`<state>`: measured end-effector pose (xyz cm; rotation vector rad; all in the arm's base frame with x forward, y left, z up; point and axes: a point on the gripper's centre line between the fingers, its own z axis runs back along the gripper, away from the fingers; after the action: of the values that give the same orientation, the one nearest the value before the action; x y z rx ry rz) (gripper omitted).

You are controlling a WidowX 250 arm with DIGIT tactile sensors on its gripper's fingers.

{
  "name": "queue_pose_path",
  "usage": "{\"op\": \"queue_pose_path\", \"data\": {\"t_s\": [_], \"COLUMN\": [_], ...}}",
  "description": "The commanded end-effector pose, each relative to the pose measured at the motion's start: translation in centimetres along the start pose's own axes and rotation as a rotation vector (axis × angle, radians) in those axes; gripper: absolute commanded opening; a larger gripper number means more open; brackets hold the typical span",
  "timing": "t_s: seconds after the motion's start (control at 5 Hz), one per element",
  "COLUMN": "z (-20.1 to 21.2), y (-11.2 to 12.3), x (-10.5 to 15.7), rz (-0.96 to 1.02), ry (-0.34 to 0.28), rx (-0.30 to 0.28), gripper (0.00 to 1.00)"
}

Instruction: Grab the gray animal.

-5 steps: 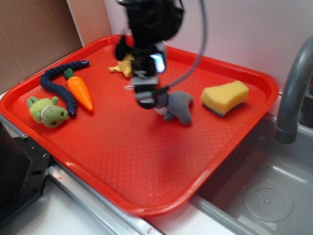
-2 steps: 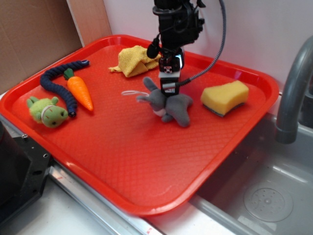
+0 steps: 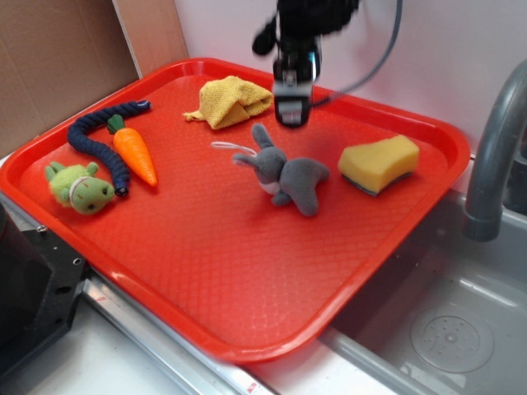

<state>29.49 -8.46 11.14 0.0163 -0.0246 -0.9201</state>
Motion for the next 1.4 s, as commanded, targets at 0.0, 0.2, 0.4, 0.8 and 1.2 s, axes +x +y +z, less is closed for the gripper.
{"op": "queue_pose_path", "data": {"t_s": [0.0, 0.2, 0.4, 0.8, 1.2], "z": [2.2, -1.3, -3.9, -3.9, -3.9], "y": [-2.7, -4.8, -8.4, -8.4, -8.4], "x": [0.6, -0.4, -3.1, -3.1, -3.1], "rz": [-0.075, -0.144, -0.131, -0.131, -0.131], "ry": [0.002, 0.066, 0.054, 0.054, 0.054], "rx": [0.049, -0.015, -0.086, -0.086, -0.086], "gripper": [1.0, 1.0, 1.0, 1.0, 1.0]}}
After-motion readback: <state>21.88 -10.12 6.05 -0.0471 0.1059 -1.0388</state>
